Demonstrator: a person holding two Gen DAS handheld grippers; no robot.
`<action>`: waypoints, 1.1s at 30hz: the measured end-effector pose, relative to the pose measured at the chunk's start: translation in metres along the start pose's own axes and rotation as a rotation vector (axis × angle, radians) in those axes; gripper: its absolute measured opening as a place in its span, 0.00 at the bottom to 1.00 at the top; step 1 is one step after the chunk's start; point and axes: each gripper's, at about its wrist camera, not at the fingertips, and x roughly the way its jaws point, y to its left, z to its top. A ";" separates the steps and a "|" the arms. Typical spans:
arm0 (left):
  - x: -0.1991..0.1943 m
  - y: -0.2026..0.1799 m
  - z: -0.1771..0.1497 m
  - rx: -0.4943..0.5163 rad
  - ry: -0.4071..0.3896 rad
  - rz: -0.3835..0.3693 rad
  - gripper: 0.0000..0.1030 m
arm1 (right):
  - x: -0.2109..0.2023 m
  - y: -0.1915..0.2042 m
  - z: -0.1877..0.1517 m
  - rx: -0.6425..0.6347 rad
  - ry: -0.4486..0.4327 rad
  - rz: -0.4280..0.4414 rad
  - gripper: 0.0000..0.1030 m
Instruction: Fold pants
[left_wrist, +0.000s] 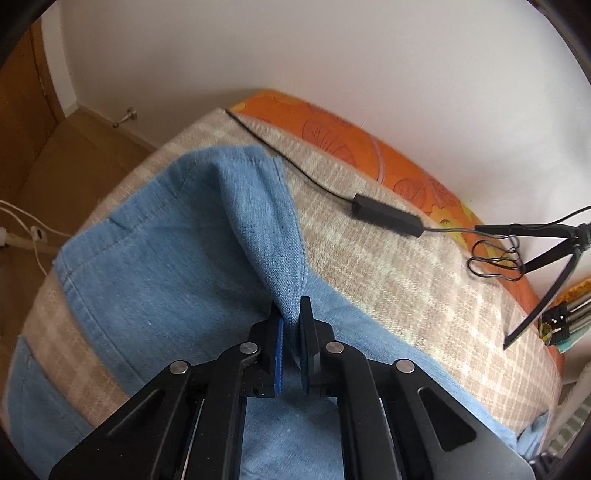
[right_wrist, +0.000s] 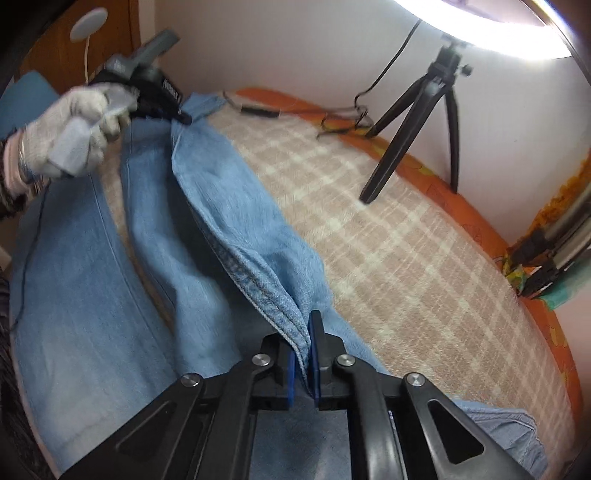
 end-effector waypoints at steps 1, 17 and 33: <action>-0.007 0.002 0.000 -0.001 -0.010 -0.008 0.05 | -0.007 0.000 0.002 0.006 -0.017 0.002 0.03; -0.135 0.078 -0.102 0.022 -0.138 -0.032 0.05 | -0.127 0.110 -0.044 -0.146 -0.076 0.085 0.02; -0.142 0.157 -0.190 -0.059 -0.079 0.007 0.27 | -0.086 0.168 -0.123 -0.230 0.120 0.091 0.02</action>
